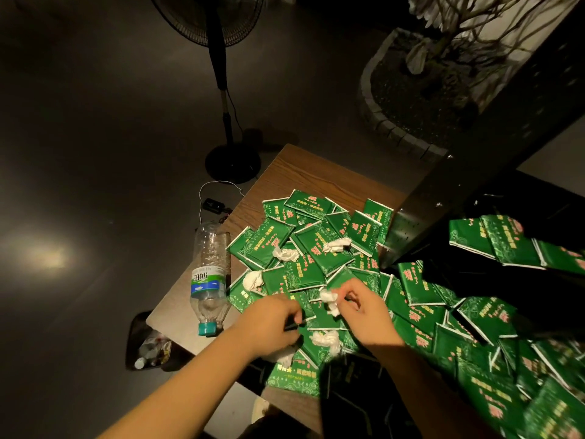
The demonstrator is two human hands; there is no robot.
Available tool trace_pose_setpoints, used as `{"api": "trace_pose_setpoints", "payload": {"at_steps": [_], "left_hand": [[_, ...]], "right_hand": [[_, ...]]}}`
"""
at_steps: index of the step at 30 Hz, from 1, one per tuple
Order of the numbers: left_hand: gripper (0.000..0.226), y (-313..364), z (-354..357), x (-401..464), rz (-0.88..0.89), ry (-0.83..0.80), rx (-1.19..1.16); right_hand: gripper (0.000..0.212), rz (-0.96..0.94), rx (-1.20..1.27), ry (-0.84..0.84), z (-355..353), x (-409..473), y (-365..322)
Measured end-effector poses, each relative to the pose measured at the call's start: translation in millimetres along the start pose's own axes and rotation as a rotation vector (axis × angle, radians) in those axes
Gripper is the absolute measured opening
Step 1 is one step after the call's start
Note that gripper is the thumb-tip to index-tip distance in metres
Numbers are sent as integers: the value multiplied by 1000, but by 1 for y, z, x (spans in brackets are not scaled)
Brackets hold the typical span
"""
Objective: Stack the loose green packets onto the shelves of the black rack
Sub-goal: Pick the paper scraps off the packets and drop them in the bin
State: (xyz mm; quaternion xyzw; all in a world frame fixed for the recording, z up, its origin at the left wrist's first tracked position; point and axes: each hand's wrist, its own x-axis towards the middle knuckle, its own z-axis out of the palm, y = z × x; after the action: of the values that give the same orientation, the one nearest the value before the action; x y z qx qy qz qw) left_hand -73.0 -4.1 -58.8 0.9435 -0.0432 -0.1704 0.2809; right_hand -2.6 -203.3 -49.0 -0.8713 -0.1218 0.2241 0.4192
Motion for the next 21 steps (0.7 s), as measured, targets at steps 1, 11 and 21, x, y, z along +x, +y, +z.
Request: {"api": "trace_pose_setpoints", "payload": {"at_steps": [1, 11, 21], "left_hand": [[24, -1, 1, -3, 17, -27, 58], [26, -6, 29, -24, 28, -126, 315], [26, -4, 21, -27, -271, 254, -614]], "right_hand": [[19, 12, 0, 22, -1, -3, -1], [42, -23, -678, -210, 10, -22, 5], [22, -91, -709, -125, 17, -27, 15]]}}
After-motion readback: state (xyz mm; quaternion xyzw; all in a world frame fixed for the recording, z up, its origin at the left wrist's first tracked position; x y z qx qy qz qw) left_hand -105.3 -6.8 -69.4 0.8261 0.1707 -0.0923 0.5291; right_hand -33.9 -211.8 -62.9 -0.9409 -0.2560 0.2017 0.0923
